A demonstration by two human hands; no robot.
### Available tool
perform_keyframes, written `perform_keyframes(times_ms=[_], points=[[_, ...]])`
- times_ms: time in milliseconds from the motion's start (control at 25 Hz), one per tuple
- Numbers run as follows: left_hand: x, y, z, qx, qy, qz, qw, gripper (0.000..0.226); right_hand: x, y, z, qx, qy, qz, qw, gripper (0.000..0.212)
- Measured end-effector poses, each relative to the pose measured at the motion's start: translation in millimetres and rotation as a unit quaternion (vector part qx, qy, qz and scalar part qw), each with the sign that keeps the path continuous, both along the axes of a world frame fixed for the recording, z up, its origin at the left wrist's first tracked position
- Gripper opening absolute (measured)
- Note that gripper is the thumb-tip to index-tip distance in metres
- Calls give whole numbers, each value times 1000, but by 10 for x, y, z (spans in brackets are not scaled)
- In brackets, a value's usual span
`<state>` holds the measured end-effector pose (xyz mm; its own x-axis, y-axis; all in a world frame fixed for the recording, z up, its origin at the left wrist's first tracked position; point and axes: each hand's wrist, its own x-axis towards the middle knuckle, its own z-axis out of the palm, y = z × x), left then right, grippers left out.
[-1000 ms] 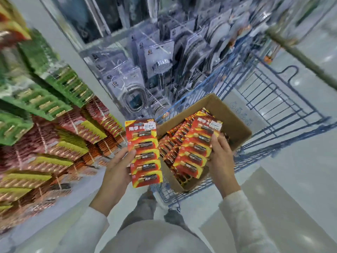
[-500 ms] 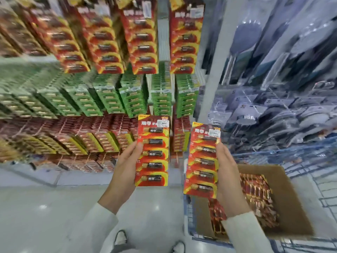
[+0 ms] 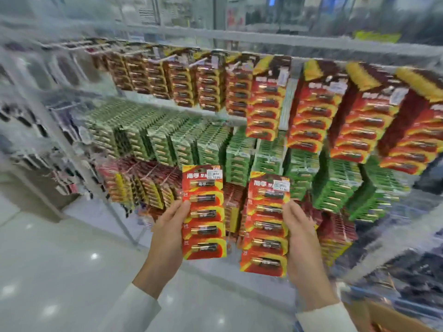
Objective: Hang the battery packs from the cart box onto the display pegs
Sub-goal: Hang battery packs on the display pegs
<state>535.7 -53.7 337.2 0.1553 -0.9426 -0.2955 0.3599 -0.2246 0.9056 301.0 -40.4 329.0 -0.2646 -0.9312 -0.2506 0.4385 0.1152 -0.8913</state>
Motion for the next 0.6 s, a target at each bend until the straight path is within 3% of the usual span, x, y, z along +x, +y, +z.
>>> perform_keyframes(times_ms=[120,200,480,600], points=[[706,-205,141,-27,-3,29,999,31,694,-341,181,-2,1,30,1000,10],[1039,-311,231,-42,-12,37,998,30,1033,-504,286,-7,7,38,999,8],[1921,-899,397,-50,-3,79,996,26,1940,-1248,474,-20,50,75,996,65],[2117,-1225,438,-48,7,93,995,27,2186,-1597,537,-34,54,108,992,63]])
